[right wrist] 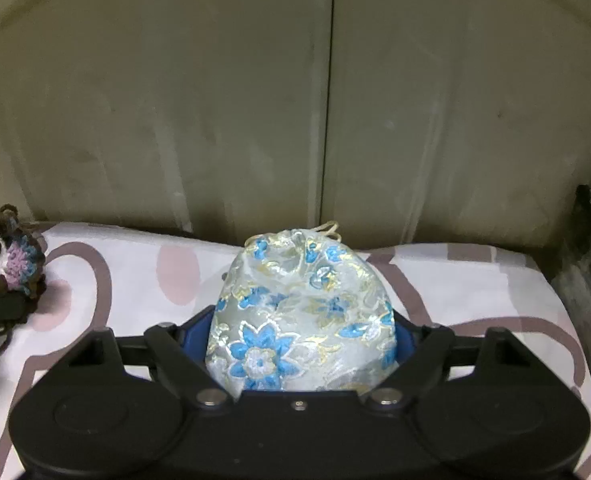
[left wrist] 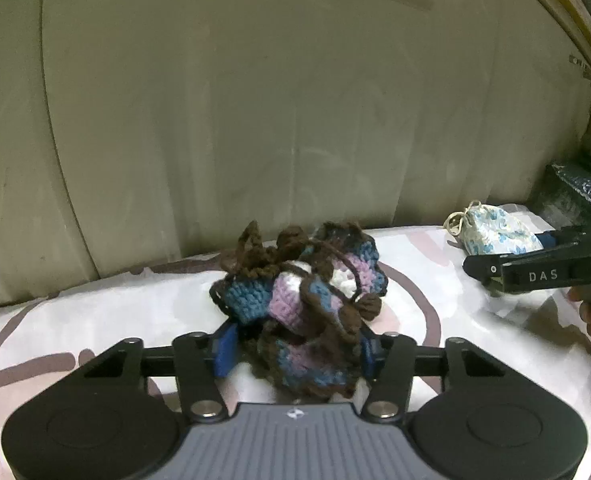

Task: Organize objects
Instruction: 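Close the left gripper on the crochet pouch while the right gripper grasps the satin pouch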

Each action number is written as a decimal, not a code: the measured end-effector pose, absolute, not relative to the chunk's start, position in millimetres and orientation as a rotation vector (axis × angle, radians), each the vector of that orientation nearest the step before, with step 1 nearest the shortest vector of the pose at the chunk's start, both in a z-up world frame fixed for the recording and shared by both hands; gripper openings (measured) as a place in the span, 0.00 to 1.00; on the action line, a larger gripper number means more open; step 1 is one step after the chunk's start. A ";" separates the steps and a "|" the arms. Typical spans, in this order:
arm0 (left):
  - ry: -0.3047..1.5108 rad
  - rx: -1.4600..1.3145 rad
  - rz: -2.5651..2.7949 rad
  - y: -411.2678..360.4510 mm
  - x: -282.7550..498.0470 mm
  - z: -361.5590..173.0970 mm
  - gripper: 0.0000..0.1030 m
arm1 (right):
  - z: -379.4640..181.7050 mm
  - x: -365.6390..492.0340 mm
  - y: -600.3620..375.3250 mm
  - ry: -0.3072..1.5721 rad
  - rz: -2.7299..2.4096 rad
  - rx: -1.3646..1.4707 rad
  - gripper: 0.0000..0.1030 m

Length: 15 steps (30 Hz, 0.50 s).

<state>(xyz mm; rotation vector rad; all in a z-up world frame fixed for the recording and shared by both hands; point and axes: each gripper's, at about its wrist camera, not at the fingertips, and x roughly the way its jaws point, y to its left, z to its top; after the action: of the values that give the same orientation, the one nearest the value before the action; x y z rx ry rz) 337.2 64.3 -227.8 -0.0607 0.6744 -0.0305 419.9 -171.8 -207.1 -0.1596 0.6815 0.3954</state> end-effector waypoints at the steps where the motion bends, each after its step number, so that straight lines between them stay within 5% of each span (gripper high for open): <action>1: 0.676 -0.062 -0.032 64.0 336.4 -226.7 0.50 | -206.3 418.1 -172.4 0.685 0.398 -0.159 0.82; 15: 0.728 -0.140 -0.001 64.6 307.4 -201.1 0.40 | -186.4 369.5 -185.6 0.745 0.431 -0.254 0.82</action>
<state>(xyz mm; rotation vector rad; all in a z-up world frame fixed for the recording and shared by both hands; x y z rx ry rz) 307.4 64.6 -201.1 -0.1397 0.7279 -0.0006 369.5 -185.6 -186.4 -0.2537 0.7446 0.4307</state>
